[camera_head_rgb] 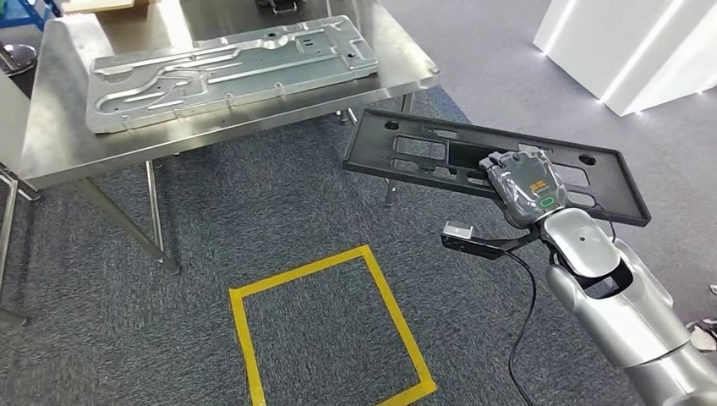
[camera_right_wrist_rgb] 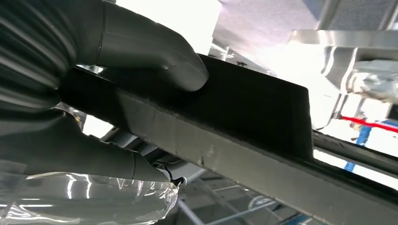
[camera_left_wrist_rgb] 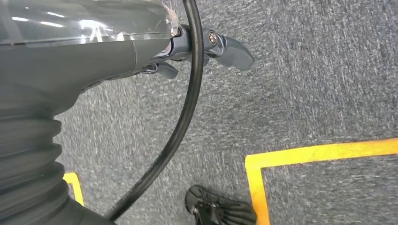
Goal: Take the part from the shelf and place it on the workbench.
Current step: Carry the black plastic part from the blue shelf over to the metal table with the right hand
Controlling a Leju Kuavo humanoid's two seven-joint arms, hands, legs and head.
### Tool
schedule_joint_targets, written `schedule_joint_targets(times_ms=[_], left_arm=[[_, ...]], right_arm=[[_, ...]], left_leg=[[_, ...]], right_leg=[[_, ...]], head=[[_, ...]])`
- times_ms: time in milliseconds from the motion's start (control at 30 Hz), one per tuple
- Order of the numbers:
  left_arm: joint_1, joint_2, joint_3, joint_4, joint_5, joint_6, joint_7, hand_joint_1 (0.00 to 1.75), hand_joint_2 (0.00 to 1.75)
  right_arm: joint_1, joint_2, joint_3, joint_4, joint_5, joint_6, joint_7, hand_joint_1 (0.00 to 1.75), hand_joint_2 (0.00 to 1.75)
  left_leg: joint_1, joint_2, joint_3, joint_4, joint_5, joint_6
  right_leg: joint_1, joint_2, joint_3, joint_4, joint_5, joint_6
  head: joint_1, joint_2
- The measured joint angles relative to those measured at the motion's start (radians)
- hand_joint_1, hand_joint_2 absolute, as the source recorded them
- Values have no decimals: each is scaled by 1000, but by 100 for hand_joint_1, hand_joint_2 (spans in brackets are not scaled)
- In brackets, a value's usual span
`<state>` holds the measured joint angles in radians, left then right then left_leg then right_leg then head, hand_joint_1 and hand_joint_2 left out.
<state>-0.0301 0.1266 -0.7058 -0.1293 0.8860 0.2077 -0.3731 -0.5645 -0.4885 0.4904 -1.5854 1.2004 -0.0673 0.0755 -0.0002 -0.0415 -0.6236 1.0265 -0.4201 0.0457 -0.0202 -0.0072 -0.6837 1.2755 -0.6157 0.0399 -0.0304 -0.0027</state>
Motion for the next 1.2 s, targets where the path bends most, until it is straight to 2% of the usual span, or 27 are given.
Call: schedule_joint_targets(times_ms=[33, 67, 100, 167, 200, 233, 300, 333, 400, 433, 467, 500, 533, 567, 633, 700, 733, 800, 833, 900, 967, 1000, 1033, 1067, 1100, 1167, 1200], left_arm=[[-1, -1, -2, 0, 0, -4, -2, 0, 175], [-1, -3, -5, 0, 0, -7, -3, 0, 175], [-1, -3, -8, 0, 0, -9, -4, 0, 175], [-2, -5, -15, 0, 1, -10, -6, 0, 175], [-3, -6, -18, 0, 1, -11, -6, 0, 175], [-3, -7, -20, 0, 1, -11, -6, 0, 175], [2, -7, -22, 1, 2, -11, -6, 0, 175], [4, -8, -23, 1, 2, -11, -6, 0, 175], [3, -7, -23, 2, 2, -11, -6, 0, 175], [1, -7, -23, 2, 2, -11, -5, 0, 175], [-1, -6, -23, 2, 3, -12, -5, 0, 175], [-2, -6, -24, 2, 3, -13, -4, 0, 175], [-2, -7, -25, 2, 4, -13, -3, 0, 175], [-2, -7, -25, 2, 4, -14, -3, 0, 175], [-1, -6, -27, 3, 5, -14, -2, 0, 175], [-3, -5, -30, 3, 4, -10, -3, 0, 175], [-4, -5, -32, 4, 4, -7, -4, 0, 175], [-4, -4, -39, 4, 2, -3, -5, 0, 175], [-2, -4, -42, 4, 2, -2, -5, 0, 175], [-3, -4, -46, 4, 3, -4, -6, 0, 175], [-7, -4, -47, 4, 4, -9, -7, 0, 175], [-7, -4, -47, 4, 5, -12, -6, 0, 175], [-7, -4, -47, 4, 6, -14, -5, 0, 175], [-7, -5, -48, 4, 8, -17, -3, 0, 175], [-7, -5, -48, 4, 10, -19, -2, 0, 175], [-7, -6, -49, 4, 14, -22, 0, 0, 175], [-8, -7, -50, 4, 15, -24, 0, 0, 175]], right_arm=[[7, -4, -1, -1, 0, 3, -1, 168, 175], [13, -6, -2, -2, 0, 5, -1, 168, 175], [18, -9, -4, -5, 1, 8, -2, 168, 175], [21, -17, -11, -13, 1, 10, -2, 168, 175], [22, -21, -14, -17, 1, 10, -2, 168, 175], [22, -24, -16, -19, 1, 11, -2, 168, 175], [24, -27, -19, -25, 1, 12, -2, 168, 175], [24, -28, -21, -28, 2, 13, -3, 168, 175], [27, -29, -23, -34, 3, 14, -3, 168, 175], [29, -31, -24, -36, 3, 15, -4, 168, 175], [32, -32, -25, -38, 3, 16, -4, 168, 175], [36, -33, -25, -38, 3, 17, -4, 168, 175], [39, -34, -25, -38, 3, 18, -5, 168, 175], [42, -34, -25, -38, 3, 20, -6, 168, 175], [45, -34, -27, -39, 3, 22, -7, 168, 175], [44, -34, -30, -42, 3, 26, -8, 168, 175], [43, -35, -32, -43, 3, 28, -8, 168, 175], [39, -36, -34, -44, 4, 30, -10, 168, 175], [38, -37, -34, -45, 4, 30, -10, 168, 175], [37, -39, -36, -47, 4, 30, -10, 168, 175], [37, -44, -40, -48, 6, 31, -10, 168, 175], [37, -46, -41, -48, 7, 32, -11, 168, 175], [37, -47, -41, -47, 8, 35, -12, 168, 175], [37, -49, -41, -47, 9, 39, -13, 168, 175], [35, -51, -42, -46, 8, 44, -16, 168, 175], [27, -59, -44, -46, 5, 54, -22, 168, 175], [20, -62, -47, -46, 3, 57, -24, 168, 175]], left_leg=[[-2, -14, 2, 0, -1, 2], [-5, -28, 5, 0, -2, 2], [-6, -42, 8, 1, -3, 2], [-8, -69, 9, 4, -5, -1], [-7, -82, 6, 5, -6, -5], [-4, -95, 2, 6, -6, -10], [-1, -116, -3, 5, -6, -22], [-2, -107, -5, 9, -10, -28], [-5, -47, -30, 66, -46, -39], [-3, -9, -57, 124, -76, -46], [1, 15, -90, 189, -106, -51], [6, 27, -118, 244, -125, -56], [10, 33, -133, 271, -126, -61], [14, 38, -127, 258, -108, -64], [17, 65, -67, 139, -42, -68], [10, 99, -12, 32, -6, -61], [6, 105, -3, 10, -3, -54], [3, 83, -5, 7, -4, -39], [5, 72, -3, 4, -3, -32], [8, 55, 4, -4, 0, -18], [6, 41, 7, -6, 1, -8], [4, 32, 7, -6, 0, -5], [1, 24, 8, -6, 0, -4], [-3, 17, 10, -5, -2, -2], [-6, 10, 14, -5, -3, -1], [-11, -1, 20, -5, -6, -1], [-13, -5, 20, -4, -8, -3]], right_leg=[[1, 2, -20, 18, 11, -2], [1, 4, -22, 2, 38, -5], [2, 14, -6, -51, 82, -10], [2, 64, 41, -180, 150, -21], [3, 83, 58, -224, 166, -25], [3, 92, 65, -244, 167, -27], [3, 69, 73, -252, 166, -30], [1, 56, 78, -258, 166, -33], [-5, 27, 90, -269, 167, -41], [-3, 14, 95, -271, 165, -44], [-3, -1, 97, -271, 162, -46], [-3, -15, 100, -271, 160, -45], [-3, -29, 103, -271, 156, -43], [-4, -43, 106, -270, 153, -41], [-6, -69, 116, -269, 144, -33], [-2, -91, 124, -266, 136, -21], [2, -101, 127, -266, 133, -15], [4, -121, 132, -269, 129, -5], [2, -120, 136, -268, 124, 1], [-3, -75, 120, -219, 90, 7], [-3, -17, 57, -95, 31, 5], [-1, -6, 17, -29, 10, 4], [0, -1, -12, 13, 5, 2], [2, 1, -25, 20, 20, -2], [4, 2, -18, -14, 54, -8], [12, 8, 34, -147, 133, -26], [16, 11, 57, -204, 157, -33]], head=[[0, 0], [0, 0], [0, 0], [0, 0], [0, 0], [0, 0], [0, 0], [0, 0], [0, 0], [0, 0], [0, 0], [0, 0], [0, 0], [0, 0], [0, 0], [0, 0], [0, 0], [0, 0], [0, 0], [0, 0], [0, 0], [0, 0], [0, 0], [0, 0], [0, 0], [0, 0], [0, 0]])
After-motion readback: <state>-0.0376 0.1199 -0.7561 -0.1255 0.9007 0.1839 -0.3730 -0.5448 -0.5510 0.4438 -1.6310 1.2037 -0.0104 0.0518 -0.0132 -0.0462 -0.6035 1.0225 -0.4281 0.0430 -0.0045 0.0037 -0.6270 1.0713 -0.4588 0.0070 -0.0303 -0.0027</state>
